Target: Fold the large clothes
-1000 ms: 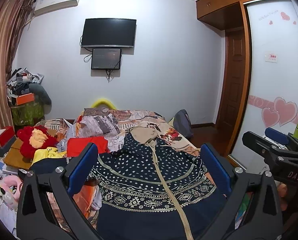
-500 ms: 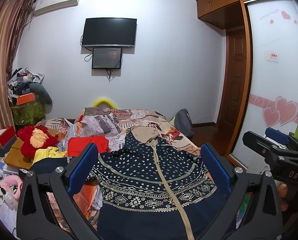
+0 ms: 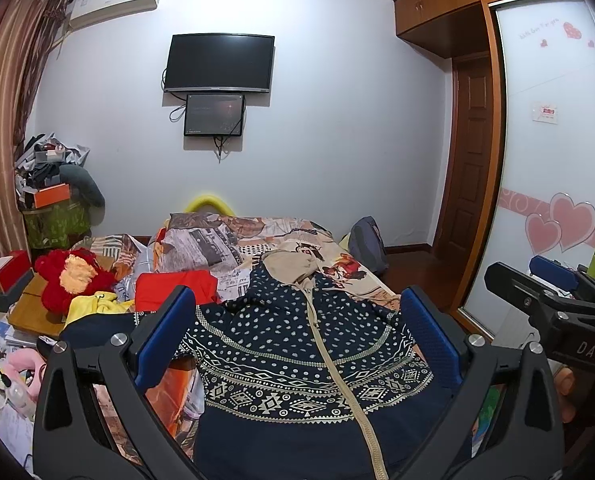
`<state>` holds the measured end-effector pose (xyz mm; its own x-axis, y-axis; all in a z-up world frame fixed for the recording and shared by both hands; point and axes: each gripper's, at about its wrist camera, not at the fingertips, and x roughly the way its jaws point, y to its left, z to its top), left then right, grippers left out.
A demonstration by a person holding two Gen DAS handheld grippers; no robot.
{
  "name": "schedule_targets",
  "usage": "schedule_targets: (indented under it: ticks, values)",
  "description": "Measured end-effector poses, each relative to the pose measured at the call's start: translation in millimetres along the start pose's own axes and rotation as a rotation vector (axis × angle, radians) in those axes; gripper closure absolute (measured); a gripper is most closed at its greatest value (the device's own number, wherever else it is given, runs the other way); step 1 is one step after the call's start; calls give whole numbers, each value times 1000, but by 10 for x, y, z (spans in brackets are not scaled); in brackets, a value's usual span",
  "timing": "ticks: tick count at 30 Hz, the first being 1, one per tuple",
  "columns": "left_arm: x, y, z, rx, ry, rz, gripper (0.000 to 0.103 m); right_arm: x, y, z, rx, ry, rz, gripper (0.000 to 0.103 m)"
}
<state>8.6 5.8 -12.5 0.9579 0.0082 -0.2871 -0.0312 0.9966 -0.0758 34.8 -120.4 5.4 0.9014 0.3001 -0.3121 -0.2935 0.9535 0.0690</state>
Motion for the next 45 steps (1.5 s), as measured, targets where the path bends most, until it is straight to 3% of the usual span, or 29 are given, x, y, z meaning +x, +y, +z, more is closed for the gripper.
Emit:
schedule_targets:
  ticks: [25,36,45]
  values:
    - [219,90,15,-6,29,11,0,145,-39,32,1,35,1,0]
    - [595,455,83,-32,48,38,0,522,-103,48,14,92,-15,0]
    - [1204,1165,69,-70,103,225,0,1002,-191,54,12,146,-41,0]
